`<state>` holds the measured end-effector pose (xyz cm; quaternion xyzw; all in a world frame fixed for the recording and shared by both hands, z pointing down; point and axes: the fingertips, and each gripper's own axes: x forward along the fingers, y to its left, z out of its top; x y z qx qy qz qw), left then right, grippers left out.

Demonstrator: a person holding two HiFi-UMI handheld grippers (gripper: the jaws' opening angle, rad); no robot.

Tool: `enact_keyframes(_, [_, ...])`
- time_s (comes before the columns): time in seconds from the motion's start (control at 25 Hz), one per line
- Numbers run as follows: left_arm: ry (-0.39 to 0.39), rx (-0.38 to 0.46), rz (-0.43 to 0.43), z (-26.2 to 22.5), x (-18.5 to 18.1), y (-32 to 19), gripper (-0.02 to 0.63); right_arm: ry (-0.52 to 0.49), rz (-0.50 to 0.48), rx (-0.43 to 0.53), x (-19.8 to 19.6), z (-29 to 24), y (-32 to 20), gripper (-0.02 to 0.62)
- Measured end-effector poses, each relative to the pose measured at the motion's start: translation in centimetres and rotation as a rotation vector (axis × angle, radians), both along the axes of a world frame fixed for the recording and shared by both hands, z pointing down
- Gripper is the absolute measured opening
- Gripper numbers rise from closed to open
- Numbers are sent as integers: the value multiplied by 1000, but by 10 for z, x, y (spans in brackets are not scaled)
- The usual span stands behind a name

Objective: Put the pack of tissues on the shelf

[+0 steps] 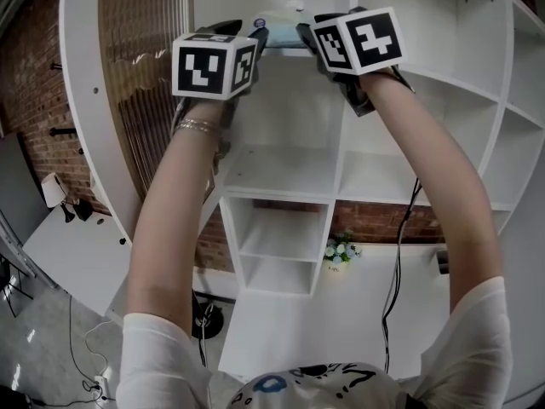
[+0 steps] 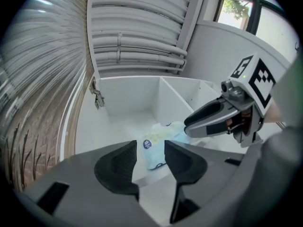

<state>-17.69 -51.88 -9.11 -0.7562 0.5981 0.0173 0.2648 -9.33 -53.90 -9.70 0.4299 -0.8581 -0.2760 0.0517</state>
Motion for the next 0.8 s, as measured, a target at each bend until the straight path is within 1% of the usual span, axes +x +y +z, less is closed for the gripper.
enact_keyframes(0.32, [40, 18, 18, 8, 1, 9, 173, -38, -27, 8, 10, 1, 10, 138])
enact_keyframes(0.48, [37, 9, 32, 18, 3, 9, 170, -57, -48, 15, 15, 6, 15, 138])
enact_keyframes(0.64, [22, 3, 51, 33, 8, 9, 160, -25, -64, 31, 15, 23, 19, 138])
enact_keyframes(0.8, [7, 3, 66, 46, 13, 9, 152, -11, -107, 20, 11, 42, 24, 138])
